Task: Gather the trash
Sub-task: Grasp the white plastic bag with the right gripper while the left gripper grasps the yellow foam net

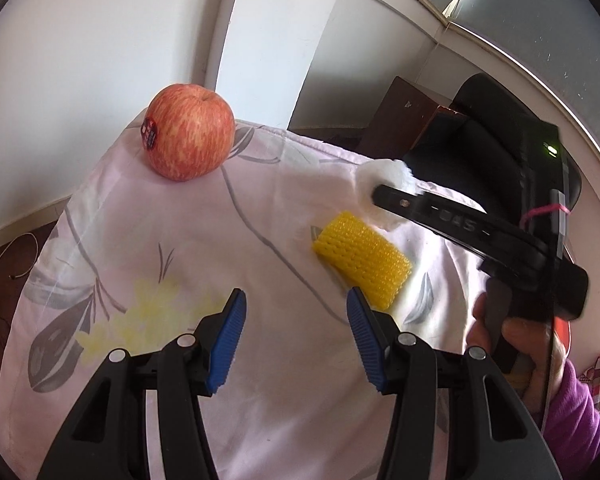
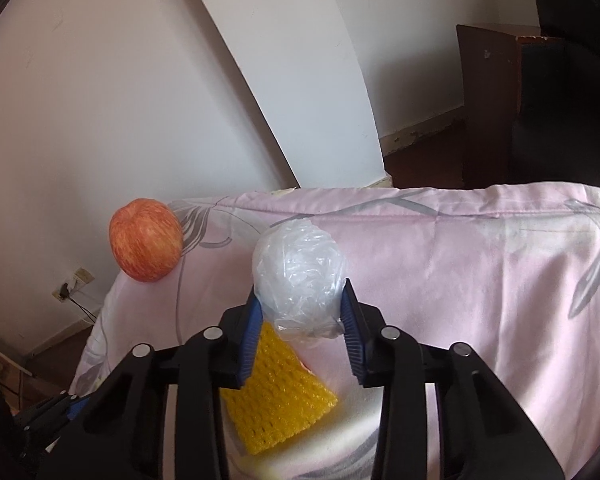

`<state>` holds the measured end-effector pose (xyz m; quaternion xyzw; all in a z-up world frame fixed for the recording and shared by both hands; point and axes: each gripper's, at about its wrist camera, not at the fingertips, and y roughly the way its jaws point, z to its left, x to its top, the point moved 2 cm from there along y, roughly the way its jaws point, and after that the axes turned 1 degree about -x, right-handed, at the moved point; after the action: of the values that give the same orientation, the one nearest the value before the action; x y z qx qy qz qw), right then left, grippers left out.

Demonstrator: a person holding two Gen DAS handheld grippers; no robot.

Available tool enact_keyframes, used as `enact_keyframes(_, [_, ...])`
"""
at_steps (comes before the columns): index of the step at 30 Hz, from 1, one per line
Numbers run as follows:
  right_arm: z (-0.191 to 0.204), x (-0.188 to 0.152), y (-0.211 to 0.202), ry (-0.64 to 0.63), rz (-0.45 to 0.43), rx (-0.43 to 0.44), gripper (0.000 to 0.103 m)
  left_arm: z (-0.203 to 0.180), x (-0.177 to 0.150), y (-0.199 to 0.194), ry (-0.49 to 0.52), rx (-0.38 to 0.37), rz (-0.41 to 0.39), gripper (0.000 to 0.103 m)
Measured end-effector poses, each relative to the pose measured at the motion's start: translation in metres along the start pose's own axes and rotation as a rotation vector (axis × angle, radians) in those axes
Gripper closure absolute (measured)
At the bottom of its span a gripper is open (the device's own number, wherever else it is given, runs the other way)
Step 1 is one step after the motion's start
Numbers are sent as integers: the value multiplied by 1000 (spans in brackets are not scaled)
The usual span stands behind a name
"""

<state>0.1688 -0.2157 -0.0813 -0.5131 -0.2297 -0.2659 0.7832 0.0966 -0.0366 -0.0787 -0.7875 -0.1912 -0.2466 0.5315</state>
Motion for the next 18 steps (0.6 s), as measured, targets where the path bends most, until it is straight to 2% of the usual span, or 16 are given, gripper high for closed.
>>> enact_keyframes(5, [-22, -10, -42, 65, -57, -21, 66, -9, 5, 8, -12, -29, 23, 51])
enact_keyframes(10, [-43, -31, -74, 95, -88, -84, 66, -26, 12, 17, 26, -28, 20, 51])
enact_keyframes(18, [-61, -52, -102, 103, -103, -118, 66, -44, 35, 52, 83, 49, 8, 51])
